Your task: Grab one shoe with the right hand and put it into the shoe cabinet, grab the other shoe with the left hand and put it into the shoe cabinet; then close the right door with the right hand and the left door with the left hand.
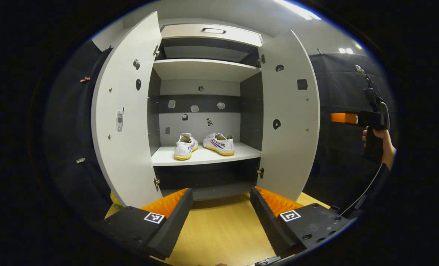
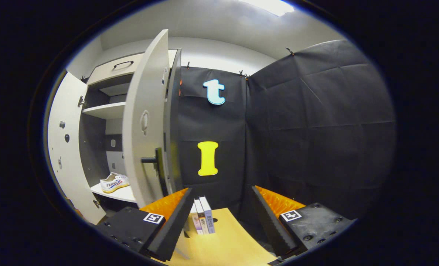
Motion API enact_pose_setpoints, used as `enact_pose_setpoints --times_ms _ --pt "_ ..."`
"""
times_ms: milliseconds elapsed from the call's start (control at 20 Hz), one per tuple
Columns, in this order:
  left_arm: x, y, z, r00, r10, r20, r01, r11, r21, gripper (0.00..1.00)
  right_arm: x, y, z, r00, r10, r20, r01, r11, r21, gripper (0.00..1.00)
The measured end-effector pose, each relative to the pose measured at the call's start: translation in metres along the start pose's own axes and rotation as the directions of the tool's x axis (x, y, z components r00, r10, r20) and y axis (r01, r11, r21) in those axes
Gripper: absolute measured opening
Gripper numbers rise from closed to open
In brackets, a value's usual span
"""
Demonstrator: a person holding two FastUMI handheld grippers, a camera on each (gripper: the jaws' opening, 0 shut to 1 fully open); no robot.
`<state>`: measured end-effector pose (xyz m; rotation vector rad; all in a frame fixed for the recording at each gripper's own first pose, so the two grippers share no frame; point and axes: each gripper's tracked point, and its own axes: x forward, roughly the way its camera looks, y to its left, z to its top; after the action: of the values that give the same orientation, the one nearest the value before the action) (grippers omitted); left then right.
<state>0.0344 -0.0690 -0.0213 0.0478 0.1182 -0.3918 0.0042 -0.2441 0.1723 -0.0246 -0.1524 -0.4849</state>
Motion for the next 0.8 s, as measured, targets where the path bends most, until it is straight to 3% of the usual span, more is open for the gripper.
enact_pose_setpoints --times_ms 250,550,800 --pt "-0.005 -0.032 -0.012 0.991 0.135 -0.02 -0.135 0.991 0.002 0.97 0.047 0.012 -0.004 0.987 0.16 -0.02 -0.158 0.985 0.067 0.98" --pt "-0.031 -0.045 -0.029 0.975 0.214 -0.062 -0.217 0.975 -0.045 0.97 0.061 0.059 -0.012 0.951 0.305 -0.041 -0.302 0.951 0.068 0.98" --pt "-0.055 -0.017 -0.035 0.959 0.275 -0.068 -0.277 0.96 -0.029 0.97 0.053 0.066 -0.009 0.956 0.286 -0.061 -0.282 0.957 0.066 0.96"
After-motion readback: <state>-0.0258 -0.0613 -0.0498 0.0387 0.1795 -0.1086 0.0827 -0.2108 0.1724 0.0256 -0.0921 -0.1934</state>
